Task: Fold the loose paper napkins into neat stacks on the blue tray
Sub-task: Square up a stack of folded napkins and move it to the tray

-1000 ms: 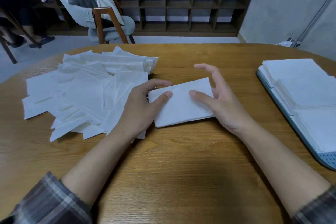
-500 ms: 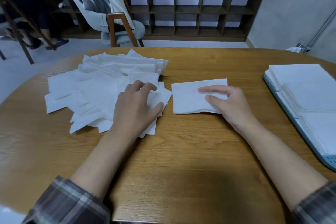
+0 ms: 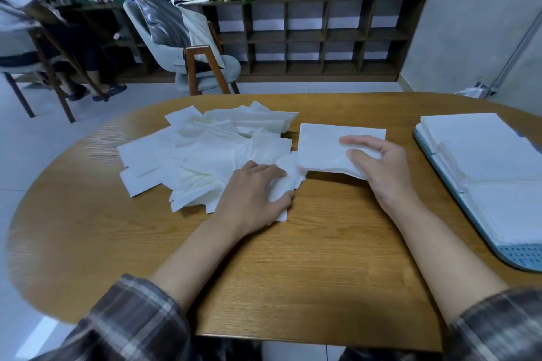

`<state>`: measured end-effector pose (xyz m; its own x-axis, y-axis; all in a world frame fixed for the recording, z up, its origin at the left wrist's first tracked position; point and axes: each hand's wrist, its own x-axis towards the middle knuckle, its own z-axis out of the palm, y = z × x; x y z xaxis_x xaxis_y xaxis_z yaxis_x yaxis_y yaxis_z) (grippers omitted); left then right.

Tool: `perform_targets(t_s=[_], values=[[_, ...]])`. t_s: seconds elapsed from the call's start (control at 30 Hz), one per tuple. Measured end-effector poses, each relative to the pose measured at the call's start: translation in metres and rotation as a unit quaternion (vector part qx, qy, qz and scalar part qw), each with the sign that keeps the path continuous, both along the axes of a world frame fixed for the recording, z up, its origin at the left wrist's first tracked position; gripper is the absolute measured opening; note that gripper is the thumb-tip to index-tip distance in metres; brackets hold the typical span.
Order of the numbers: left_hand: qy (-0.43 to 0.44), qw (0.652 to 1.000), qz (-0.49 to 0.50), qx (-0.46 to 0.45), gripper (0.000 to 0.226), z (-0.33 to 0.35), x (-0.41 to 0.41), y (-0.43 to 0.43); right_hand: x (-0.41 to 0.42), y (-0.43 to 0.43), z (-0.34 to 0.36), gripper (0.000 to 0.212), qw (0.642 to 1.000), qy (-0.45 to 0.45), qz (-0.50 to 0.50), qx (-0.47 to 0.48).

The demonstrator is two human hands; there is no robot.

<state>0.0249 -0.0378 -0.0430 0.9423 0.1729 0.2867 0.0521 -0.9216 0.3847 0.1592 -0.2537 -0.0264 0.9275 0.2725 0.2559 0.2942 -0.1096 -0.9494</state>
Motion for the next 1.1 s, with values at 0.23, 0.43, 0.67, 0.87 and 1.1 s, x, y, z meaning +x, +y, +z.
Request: perform_targets(t_s=[0.23, 0.43, 0.67, 0.87, 1.1], values=[[0.012, 1.000, -0.011, -0.001, 0.028, 0.011, 0.024, -0.027, 0.003, -0.001, -0.001, 0.034, 0.999, -0.020, -0.026, -0.008], [-0.029, 0.999, -0.032, 0.002, 0.011, 0.005, 0.026, -0.021, 0.007, -0.004, 0.002, 0.034, 0.999, -0.035, -0.022, -0.028], [-0.067, 0.996, 0.052, -0.013, 0.037, -0.002, 0.038, -0.004, 0.010, -0.004, -0.002, 0.032, 0.998, -0.041, -0.041, -0.031], [-0.073, 0.986, 0.064, -0.138, 0.036, 0.003, 0.036, 0.000, 0.007, -0.003, -0.002, 0.032, 0.998, -0.049, -0.038, -0.026], [-0.036, 0.988, 0.076, -0.126, 0.007, 0.003, 0.035, 0.004, 0.003, 0.000, 0.000, 0.031, 0.997, -0.050, -0.039, -0.038]])
